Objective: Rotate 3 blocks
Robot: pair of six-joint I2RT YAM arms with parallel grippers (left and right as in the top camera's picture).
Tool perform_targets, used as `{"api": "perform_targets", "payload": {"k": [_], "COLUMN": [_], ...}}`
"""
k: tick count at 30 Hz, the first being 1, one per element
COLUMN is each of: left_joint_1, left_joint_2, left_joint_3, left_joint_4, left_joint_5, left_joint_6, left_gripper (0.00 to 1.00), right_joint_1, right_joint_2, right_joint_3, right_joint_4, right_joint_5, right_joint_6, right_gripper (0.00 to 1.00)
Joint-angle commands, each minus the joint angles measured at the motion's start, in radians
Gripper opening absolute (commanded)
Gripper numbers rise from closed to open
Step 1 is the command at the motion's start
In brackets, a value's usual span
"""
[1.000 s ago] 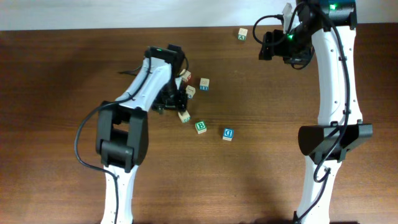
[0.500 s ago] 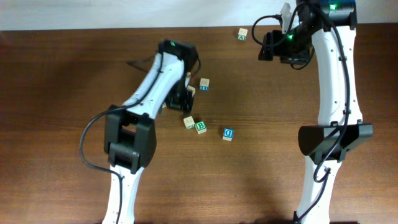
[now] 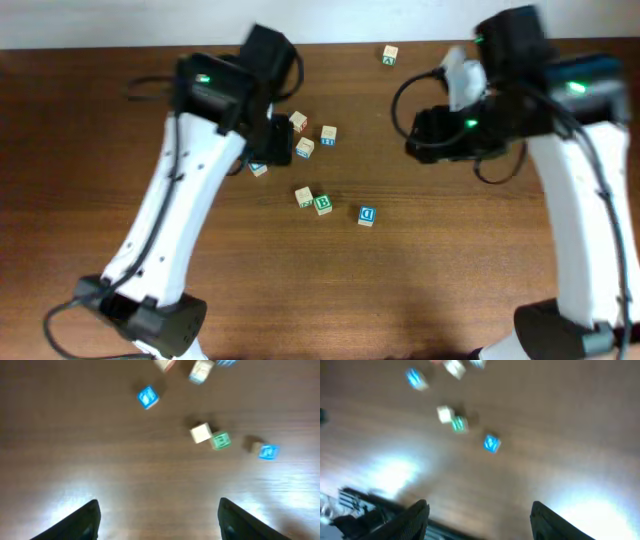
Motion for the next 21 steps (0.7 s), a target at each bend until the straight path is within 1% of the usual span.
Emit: {"api": "perform_targets", "payload": {"k": [1, 4, 5, 7, 9, 12, 13, 14, 15, 17, 18, 20, 21], "left_joint_1": [-0.003, -0.002, -0.002, -0.002, 0.007, 0.083, 0.113, 0.163, 0.192, 0.211, 0.214, 0.212, 0.212], "left_joint_2": [0.008, 0.008, 0.008, 0.008, 0.008, 0.008, 0.008, 0.008, 0.008, 0.008, 0.008, 0.008, 0.008], "left_joint_3": [-0.183, -0.349, -0.389, -0.473, -0.491, -0.491, -0.491, -0.491, -0.491, -0.491, -0.491, -0.491, -0.491], "left_joint_4": [0.118, 0.299, 0.338, 0.427, 0.465, 0.485, 0.489, 0.492, 0.492, 0.492, 0.492, 0.49, 0.488], "left_joint_5": [-0.058, -0.019, -0.019, -0.02, -0.02, -0.02, -0.02, -0.02, -0.02, -0.02, -0.019, -0.019, -0.02], "left_joint_6": [-0.083, -0.097, -0.116, -0.128, -0.135, -0.135, -0.135, -0.135, -0.134, -0.135, -0.135, -0.135, -0.135], "left_gripper": [0.72, 0.7, 0.69, 0.69, 0.69, 0.72, 0.72, 0.73, 0.82, 0.9, 1.0, 0.99, 0.99], "right_joint_1": [0.012, 0.032, 0.042, 0.083, 0.125, 0.164, 0.176, 0.196, 0.206, 0.216, 0.22, 0.22, 0.22], "right_joint_2": [0.005, 0.006, 0.006, 0.006, 0.026, 0.087, 0.106, 0.142, 0.161, 0.198, 0.218, 0.231, 0.231], "right_joint_3": [-0.234, -0.494, -0.561, -0.694, -0.807, -0.861, -0.861, -0.861, -0.861, -0.861, -0.861, -0.861, -0.861], "right_joint_4": [0.08, 0.243, 0.296, 0.439, 0.587, 0.747, 0.777, 0.814, 0.826, 0.827, 0.828, 0.829, 0.833], "right_joint_5": [0.012, -0.01, -0.05, -0.052, -0.021, 0.035, 0.059, 0.076, 0.076, 0.107, 0.105, 0.106, 0.106], "right_joint_6": [0.033, 0.076, 0.08, 0.145, 0.24, 0.364, 0.387, 0.404, 0.406, 0.435, 0.435, 0.438, 0.438], "right_gripper": [0.66, 0.65, 0.63, 0.61, 0.6, 0.59, 0.59, 0.57, 0.55, 0.53, 0.52, 0.47, 0.42]}}
